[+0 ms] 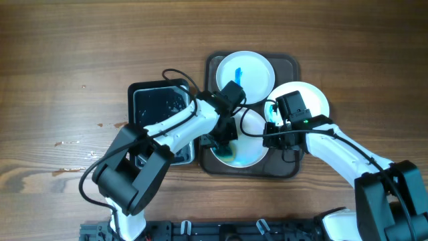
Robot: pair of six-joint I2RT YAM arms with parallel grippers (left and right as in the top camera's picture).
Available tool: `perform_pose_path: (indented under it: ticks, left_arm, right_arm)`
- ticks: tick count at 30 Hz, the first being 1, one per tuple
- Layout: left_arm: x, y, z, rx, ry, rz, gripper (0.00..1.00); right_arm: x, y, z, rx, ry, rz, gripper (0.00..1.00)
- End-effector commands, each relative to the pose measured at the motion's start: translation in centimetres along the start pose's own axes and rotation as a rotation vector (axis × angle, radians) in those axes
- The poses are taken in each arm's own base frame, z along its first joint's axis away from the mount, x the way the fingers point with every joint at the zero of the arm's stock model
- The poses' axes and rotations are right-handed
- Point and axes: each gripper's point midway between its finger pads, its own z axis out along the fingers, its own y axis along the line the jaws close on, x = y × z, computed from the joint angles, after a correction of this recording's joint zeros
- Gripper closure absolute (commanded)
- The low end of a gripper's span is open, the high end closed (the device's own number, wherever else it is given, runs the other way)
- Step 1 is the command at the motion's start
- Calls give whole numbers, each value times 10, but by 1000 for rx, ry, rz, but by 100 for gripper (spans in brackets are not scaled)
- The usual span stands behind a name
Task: Clean dirty plates on tray and stack at the side
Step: 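Scrub the front plate with the sponge while right gripper holds it, then return the sponge to the black tray with the left gripper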
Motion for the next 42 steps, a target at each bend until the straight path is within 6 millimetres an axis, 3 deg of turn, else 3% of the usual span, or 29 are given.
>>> perform_pose_path:
  ticks: [1,6,12,16,19,22,29,32,37,40,42]
  left_arm:
    - [-31,16,5,-46,-123,-24,96]
    - [-24,-67,2,301,-78,73,96]
    - [-2,-107,10,434,-2,89,96]
    - [-1,-97,21,388,16,72,96]
    - [-9,-66,29,252,-16,29,96]
    - [-15,-16,32,56,-38,-40,96]
    - [-40,45,4,-140,-145,-134,96]
    - [-44,48,-8,-137,-176,-140,96]
    - [-36,21,-39,24,-165,-130,96]
    - [-34,6,-81,176,-186,-103,96]
    - [-36,16,-105,203,-220,-111,96]
  right_arm:
    - [5,-16,5,77,14,10,96]
    - [5,-16,5,77,15,8,96]
    - [9,-18,5,85,30,10,96]
    - [10,-19,5,88,37,12,96]
    - [11,-19,5,88,38,12,96]
    - [10,-19,5,88,37,12,96]
    - [10,-19,5,88,37,12,96]
    - [10,-19,5,88,37,12,96]
    - [10,-19,5,88,37,12,96]
    - [10,-19,5,88,37,12,96]
    - [10,-19,5,88,37,12,96]
